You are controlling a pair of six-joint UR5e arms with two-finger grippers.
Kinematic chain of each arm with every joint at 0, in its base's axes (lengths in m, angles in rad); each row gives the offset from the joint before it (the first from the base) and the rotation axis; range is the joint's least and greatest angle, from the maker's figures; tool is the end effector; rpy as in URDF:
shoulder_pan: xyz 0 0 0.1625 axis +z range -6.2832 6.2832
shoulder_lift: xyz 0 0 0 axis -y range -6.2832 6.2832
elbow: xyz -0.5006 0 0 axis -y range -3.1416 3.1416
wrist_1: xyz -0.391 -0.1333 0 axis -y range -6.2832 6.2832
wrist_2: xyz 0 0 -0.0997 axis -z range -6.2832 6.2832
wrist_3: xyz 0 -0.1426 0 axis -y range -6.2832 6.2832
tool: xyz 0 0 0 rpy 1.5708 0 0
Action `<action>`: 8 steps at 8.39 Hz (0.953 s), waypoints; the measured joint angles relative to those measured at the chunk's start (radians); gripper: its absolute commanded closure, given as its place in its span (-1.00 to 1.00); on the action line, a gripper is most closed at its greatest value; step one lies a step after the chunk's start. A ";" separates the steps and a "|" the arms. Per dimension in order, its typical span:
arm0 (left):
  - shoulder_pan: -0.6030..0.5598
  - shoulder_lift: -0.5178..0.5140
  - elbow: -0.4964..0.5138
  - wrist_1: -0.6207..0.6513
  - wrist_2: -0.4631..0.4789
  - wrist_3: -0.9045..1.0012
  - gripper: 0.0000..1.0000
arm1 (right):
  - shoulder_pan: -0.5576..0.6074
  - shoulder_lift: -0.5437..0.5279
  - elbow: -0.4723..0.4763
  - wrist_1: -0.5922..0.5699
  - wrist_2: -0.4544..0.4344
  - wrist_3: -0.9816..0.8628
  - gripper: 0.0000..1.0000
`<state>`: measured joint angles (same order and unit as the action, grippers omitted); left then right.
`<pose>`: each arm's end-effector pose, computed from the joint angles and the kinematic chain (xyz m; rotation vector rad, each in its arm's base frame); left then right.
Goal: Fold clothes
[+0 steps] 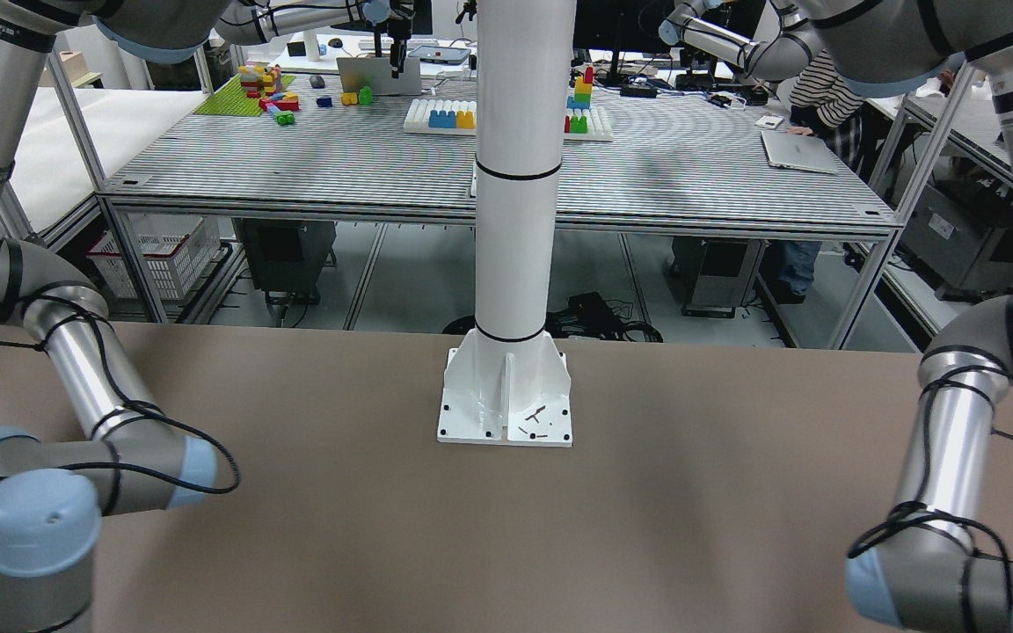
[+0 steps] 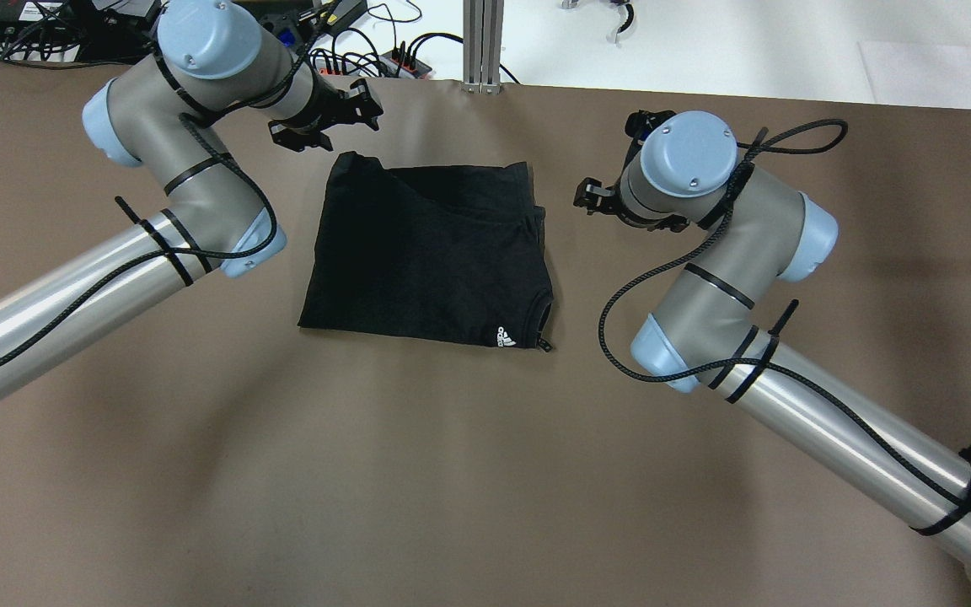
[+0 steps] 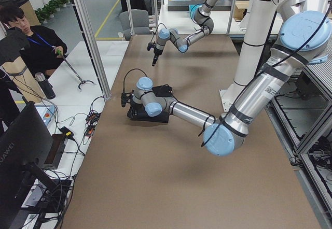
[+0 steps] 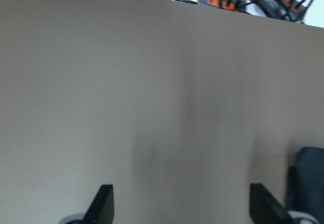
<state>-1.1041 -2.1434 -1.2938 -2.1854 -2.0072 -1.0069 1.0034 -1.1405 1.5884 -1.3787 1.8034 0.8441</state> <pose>0.2986 -0.7549 0.4699 0.3914 0.9041 -0.2975 -0.3045 -0.6646 0.4999 0.3397 -0.5849 0.1917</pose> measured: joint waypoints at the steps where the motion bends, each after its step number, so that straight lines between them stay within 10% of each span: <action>1: -0.085 0.067 -0.009 0.015 -0.009 0.164 -0.89 | 0.096 -0.073 0.022 -0.009 0.001 -0.203 -0.89; 5: -0.459 0.195 -0.019 0.172 0.088 0.884 -0.89 | 0.542 -0.234 0.049 -0.018 -0.049 -0.936 -0.89; 8: -0.578 0.320 -0.086 0.197 0.162 1.087 -0.89 | 0.707 -0.308 0.073 -0.028 -0.179 -1.146 -0.89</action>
<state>-1.6824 -1.8239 -1.3796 -1.9889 -1.8454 0.0804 1.7105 -1.4486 1.6616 -1.4072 1.6243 -0.3014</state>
